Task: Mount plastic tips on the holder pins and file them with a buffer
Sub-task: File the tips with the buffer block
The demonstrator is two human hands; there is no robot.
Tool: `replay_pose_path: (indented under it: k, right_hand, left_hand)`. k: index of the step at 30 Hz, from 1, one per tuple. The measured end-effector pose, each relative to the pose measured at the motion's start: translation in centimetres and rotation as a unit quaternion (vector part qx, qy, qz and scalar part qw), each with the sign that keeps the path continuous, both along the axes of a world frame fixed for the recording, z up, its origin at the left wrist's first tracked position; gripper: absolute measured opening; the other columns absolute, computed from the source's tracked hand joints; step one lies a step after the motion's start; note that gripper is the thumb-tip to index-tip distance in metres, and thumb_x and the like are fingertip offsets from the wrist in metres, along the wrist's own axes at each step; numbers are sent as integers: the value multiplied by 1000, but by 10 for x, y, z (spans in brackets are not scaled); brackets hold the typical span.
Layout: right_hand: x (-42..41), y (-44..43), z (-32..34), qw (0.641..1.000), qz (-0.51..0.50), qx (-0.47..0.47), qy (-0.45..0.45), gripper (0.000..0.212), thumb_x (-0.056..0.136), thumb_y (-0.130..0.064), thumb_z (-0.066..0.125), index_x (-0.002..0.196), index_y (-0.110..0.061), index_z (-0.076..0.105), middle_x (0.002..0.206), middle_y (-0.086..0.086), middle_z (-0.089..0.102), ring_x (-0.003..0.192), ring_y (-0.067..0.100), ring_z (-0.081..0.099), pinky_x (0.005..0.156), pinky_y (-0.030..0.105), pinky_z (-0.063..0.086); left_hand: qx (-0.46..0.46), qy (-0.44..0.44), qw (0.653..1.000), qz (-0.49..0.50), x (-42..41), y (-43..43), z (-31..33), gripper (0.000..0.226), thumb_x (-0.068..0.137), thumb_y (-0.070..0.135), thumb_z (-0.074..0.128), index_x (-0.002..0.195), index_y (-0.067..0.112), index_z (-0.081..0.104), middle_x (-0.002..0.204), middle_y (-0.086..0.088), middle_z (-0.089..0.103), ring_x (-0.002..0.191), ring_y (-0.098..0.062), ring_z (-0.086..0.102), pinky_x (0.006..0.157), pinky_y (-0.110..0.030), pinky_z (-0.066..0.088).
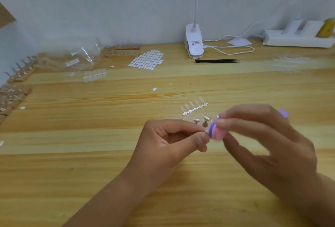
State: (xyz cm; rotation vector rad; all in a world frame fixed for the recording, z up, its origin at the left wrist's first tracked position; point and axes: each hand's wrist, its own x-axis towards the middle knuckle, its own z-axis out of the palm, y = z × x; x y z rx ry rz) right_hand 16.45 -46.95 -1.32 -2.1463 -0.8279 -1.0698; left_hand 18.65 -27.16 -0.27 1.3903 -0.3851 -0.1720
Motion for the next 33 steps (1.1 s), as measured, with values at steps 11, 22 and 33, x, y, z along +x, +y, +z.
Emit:
replay_pose_path:
  k: [11,22,33]
  right_hand:
    - [-4,5,-2,999,-2,-32,-19,32,84,9,71,111,-6,68,109,10,69,103,19,66,92,27,51]
    - [-2,3,-6,998,8,-61,-17,27,88,8,68,112,-2,71,108,9,70,107,20,65,97,25,47]
    - [0,-1,-5,998,9,-63,-11,30,81,12,71,106,-5,74,109,7,68,107,20,65,95,28,49]
  left_hand:
    - [35,-14,999,-17,2,3,3,10,82,12,70,84,6,77,72,-7,73,64,-13,66,58,-17,45]
    - [63,-19,996,-65,4,2,-1,20,95,19,56,89,6,69,71,1,67,67,-13,64,58,-23,47]
    - [59,-4,994,-90,2,-1,1,22,95,18,47,86,7,64,69,3,62,64,-12,61,57,-23,46]
